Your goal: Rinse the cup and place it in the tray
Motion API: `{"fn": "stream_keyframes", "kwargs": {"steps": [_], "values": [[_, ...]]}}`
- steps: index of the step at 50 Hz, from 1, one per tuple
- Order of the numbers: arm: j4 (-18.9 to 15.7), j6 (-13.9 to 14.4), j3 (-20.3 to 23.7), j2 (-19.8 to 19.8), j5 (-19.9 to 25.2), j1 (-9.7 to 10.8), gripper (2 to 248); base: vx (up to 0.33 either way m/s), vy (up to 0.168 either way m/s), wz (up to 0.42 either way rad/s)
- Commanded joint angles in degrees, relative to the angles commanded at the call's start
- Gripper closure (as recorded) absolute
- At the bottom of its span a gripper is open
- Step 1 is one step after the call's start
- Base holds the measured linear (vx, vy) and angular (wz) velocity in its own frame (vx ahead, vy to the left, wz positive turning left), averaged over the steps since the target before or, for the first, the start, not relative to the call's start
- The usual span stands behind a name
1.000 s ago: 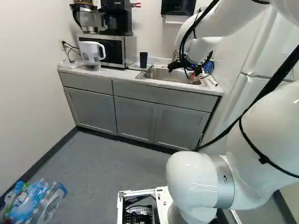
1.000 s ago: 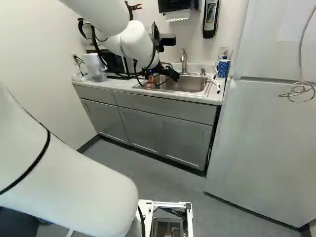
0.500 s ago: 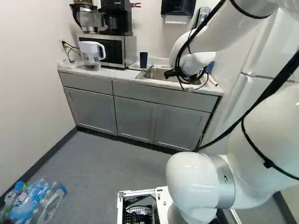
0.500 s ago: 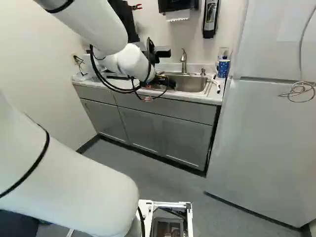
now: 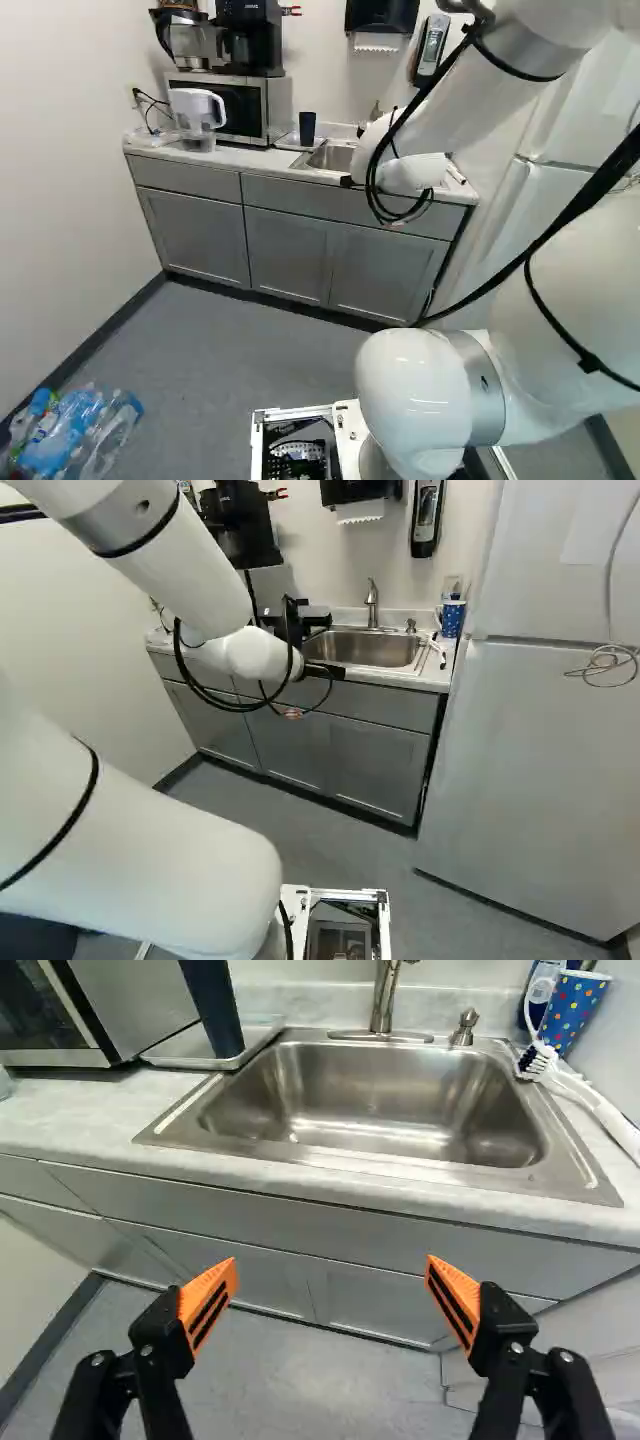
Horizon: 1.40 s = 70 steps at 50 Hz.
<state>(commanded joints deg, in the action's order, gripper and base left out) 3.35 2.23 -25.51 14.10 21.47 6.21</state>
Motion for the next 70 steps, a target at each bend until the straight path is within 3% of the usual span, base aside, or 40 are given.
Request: {"fn": "stream_keyframes", "kwargs": {"steps": [37, 70], "values": [[-2.1, -1.4, 13.0, 1.2, 18.1, -3.9, 3, 0.000, 0.000, 0.000], [-3.1, -2.1, 19.2, 1.8, 26.7, -5.8, 3, 0.000, 0.000, 0.000]]}}
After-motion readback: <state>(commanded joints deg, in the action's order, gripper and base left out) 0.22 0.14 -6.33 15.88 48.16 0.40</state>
